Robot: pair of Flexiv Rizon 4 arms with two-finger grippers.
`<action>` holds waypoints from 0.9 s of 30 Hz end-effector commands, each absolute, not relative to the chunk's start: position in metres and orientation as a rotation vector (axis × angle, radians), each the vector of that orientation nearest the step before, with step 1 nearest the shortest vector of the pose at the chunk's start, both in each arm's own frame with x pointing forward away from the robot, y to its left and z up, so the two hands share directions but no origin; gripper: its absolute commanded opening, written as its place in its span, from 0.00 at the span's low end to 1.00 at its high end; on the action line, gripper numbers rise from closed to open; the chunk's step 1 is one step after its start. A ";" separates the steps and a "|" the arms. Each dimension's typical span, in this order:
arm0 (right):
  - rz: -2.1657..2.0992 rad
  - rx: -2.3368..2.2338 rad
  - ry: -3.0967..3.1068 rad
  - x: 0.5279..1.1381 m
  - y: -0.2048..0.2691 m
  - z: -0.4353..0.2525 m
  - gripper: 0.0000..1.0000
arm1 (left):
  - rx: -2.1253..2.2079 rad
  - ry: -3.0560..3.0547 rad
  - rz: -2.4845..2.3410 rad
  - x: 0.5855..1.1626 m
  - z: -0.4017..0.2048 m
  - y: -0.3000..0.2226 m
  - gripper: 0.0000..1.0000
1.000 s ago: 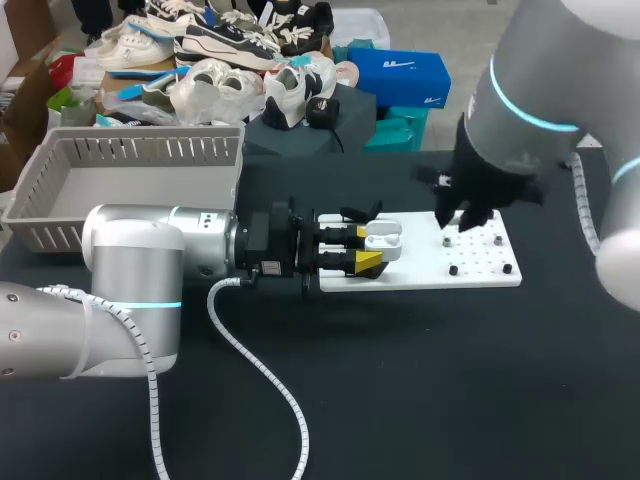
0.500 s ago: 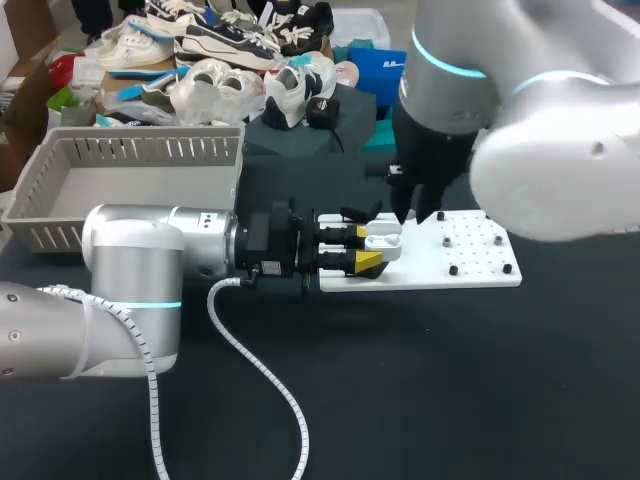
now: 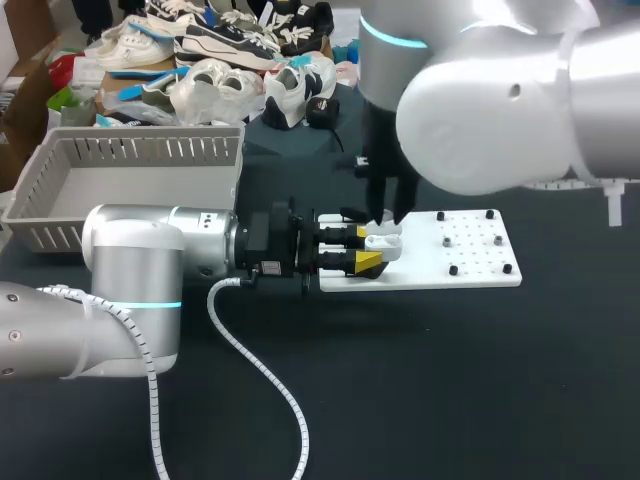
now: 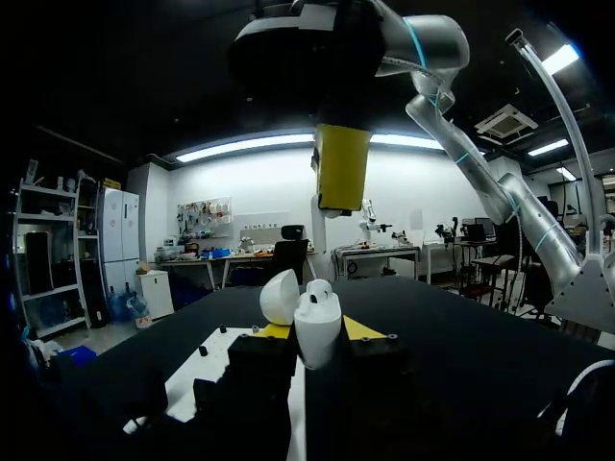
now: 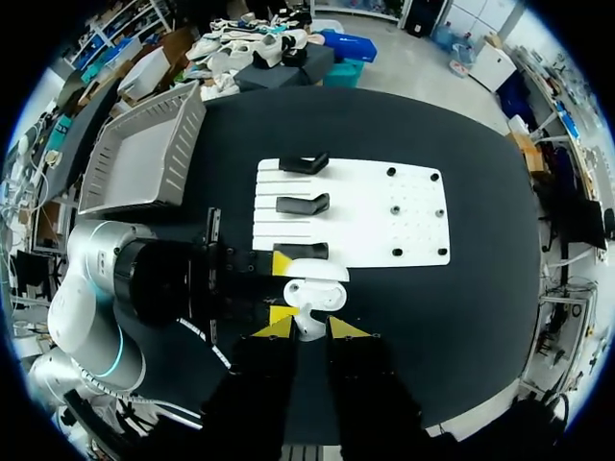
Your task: Pick up each earbud case from the left stands, insert the matching earbuds, close the lid, and place the case in the box.
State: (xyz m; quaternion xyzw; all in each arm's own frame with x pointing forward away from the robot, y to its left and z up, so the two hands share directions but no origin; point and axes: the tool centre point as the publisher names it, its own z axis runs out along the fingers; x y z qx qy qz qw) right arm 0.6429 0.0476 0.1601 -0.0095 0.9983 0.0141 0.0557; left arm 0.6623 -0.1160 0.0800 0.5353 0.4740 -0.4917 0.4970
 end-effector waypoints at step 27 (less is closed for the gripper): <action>0.085 -0.060 3.016 0.640 0.063 0.147 0.00 | 1.294 1.147 -1.188 0.662 0.079 -0.116 0.00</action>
